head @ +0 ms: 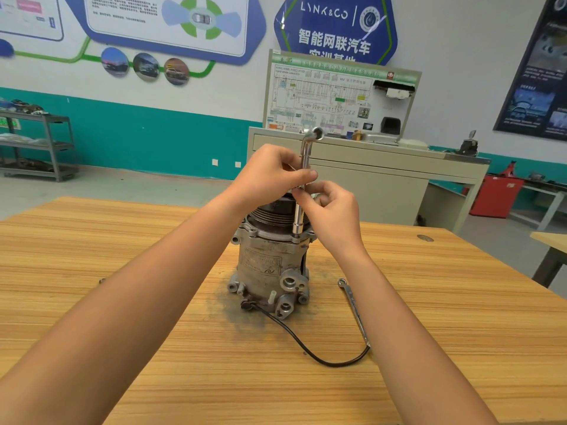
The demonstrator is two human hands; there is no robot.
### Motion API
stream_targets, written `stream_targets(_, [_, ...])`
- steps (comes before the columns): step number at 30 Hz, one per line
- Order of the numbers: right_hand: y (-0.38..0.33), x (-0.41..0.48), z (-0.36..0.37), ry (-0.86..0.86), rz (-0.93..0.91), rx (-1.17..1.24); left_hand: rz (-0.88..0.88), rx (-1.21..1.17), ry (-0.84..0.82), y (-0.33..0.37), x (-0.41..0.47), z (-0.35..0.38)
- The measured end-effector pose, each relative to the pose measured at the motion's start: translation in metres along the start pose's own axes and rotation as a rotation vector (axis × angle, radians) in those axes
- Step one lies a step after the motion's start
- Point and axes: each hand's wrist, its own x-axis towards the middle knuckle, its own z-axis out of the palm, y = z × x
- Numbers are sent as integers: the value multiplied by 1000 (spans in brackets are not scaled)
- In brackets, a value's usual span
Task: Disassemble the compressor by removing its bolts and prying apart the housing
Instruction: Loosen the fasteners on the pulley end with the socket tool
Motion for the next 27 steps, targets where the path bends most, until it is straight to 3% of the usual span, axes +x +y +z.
stream_targets(6, [-1,3,-3,-44,17,-2,58,-21,-125,-7,1,-3])
stream_targets(13, [-2,8,-5,-86,15,-49,57,5,-105,-9,4,-3])
stream_targets(20, [1,6,-1,38,-49,-72,53,7,-67,-10,3,1])
stream_targets(24, [-3,8,-1,-56,-27,2,41,-34,-41,-14,2,-1])
stream_targets(27, [-2,11,-1,-132,-17,-6,51,-60,-117,-13,1,-2])
